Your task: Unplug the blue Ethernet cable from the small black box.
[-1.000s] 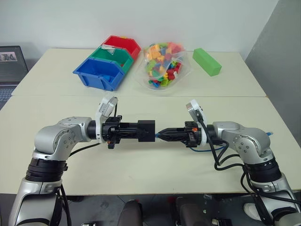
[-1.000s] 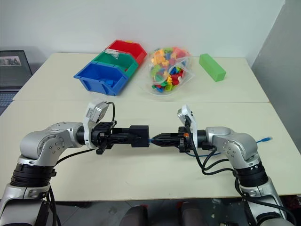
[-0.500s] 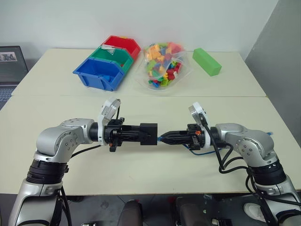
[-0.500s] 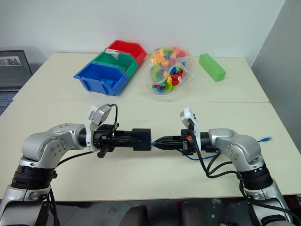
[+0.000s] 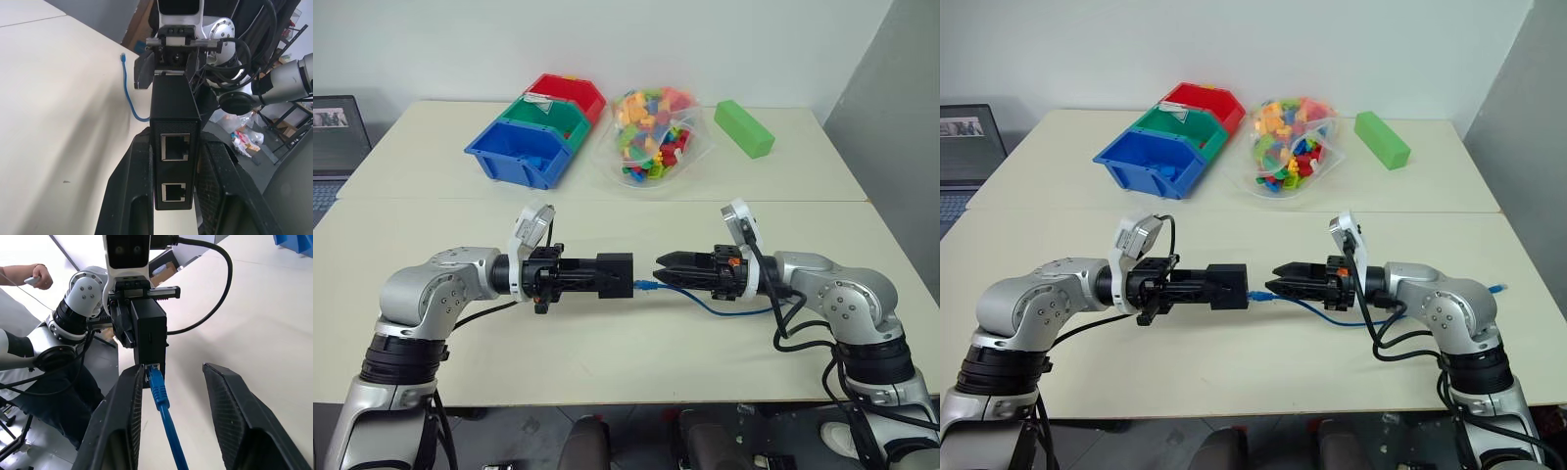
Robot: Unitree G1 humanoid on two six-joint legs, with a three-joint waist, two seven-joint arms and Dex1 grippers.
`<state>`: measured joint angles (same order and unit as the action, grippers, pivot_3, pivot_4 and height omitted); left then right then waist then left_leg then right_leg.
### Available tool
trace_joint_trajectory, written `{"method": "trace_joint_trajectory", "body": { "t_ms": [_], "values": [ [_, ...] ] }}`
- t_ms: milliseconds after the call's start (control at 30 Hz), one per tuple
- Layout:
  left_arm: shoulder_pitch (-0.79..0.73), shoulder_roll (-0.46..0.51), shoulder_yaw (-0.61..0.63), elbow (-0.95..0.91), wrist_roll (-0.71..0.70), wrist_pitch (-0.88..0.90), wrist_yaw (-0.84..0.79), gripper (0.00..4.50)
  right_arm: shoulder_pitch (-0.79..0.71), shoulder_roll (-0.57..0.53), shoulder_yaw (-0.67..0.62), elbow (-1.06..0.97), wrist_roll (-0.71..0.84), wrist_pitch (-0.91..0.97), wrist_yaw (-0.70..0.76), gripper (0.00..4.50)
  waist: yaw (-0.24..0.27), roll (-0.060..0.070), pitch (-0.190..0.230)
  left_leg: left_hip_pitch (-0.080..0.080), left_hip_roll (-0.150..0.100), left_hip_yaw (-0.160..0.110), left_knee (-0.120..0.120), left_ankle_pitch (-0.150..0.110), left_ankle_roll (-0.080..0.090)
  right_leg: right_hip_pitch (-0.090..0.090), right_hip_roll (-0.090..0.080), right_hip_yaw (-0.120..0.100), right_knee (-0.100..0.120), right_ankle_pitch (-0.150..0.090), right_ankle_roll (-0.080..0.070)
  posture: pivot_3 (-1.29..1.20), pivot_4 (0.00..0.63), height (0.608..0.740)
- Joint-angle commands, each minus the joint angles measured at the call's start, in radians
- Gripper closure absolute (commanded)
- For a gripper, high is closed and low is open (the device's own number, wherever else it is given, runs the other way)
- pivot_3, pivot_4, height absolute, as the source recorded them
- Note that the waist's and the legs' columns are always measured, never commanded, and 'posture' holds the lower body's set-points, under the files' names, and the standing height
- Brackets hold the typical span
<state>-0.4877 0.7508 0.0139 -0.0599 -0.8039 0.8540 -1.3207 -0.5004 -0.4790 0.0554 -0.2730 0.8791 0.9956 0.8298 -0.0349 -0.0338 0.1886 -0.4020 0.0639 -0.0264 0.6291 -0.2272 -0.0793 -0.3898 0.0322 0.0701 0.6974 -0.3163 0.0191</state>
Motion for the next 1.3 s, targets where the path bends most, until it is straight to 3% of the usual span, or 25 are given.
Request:
{"method": "trace_joint_trajectory", "body": {
  "t_ms": [33, 1200, 1233, 1300],
  "values": [
    [-0.012, -0.006, 0.030, -0.004, -0.029, -0.001, -0.017, 3.73, 0.018, 0.024, 0.000, -0.039, 0.013, -0.008, -0.018, 2.46, 0.000, 0.000, 0.000, 0.000, 0.000, 0.000, 0.000, 0.000, 0.000, 0.000, 0.000, 0.000, 0.000, 0.000, 0.000, 0.00, 0.150, 0.740],
    [-0.024, -0.018, 0.028, 0.018, -0.028, 0.005, -0.020, 3.73, 0.019, 0.108, 0.039, -0.054, 0.028, 0.023, -0.057, 2.46, -0.004, 0.000, 0.000, 0.000, 0.000, 0.000, 0.000, 0.000, 0.000, 0.000, 0.000, 0.000, 0.000, 0.000, 0.000, 0.00, 0.150, 0.740],
    [-0.024, -0.018, 0.029, 0.019, -0.028, 0.005, -0.019, 3.73, 0.019, 0.107, 0.040, -0.053, 0.028, 0.023, -0.056, 2.75, -0.004, 0.000, 0.000, 0.000, 0.000, 0.000, 0.000, 0.000, 0.000, 0.000, 0.000, 0.000, 0.000, 0.000, 0.000, 0.00, 0.150, 0.740],
    [-0.024, -0.019, 0.029, 0.019, -0.028, 0.004, -0.019, 3.73, 0.018, 0.106, 0.041, -0.053, 0.026, 0.023, -0.054, 2.84, -0.005, 0.000, 0.000, 0.000, 0.000, 0.000, 0.000, 0.000, 0.000, 0.000, 0.000, 0.000, 0.000, 0.000, 0.000, 0.00, 0.150, 0.740]
  ]
}}
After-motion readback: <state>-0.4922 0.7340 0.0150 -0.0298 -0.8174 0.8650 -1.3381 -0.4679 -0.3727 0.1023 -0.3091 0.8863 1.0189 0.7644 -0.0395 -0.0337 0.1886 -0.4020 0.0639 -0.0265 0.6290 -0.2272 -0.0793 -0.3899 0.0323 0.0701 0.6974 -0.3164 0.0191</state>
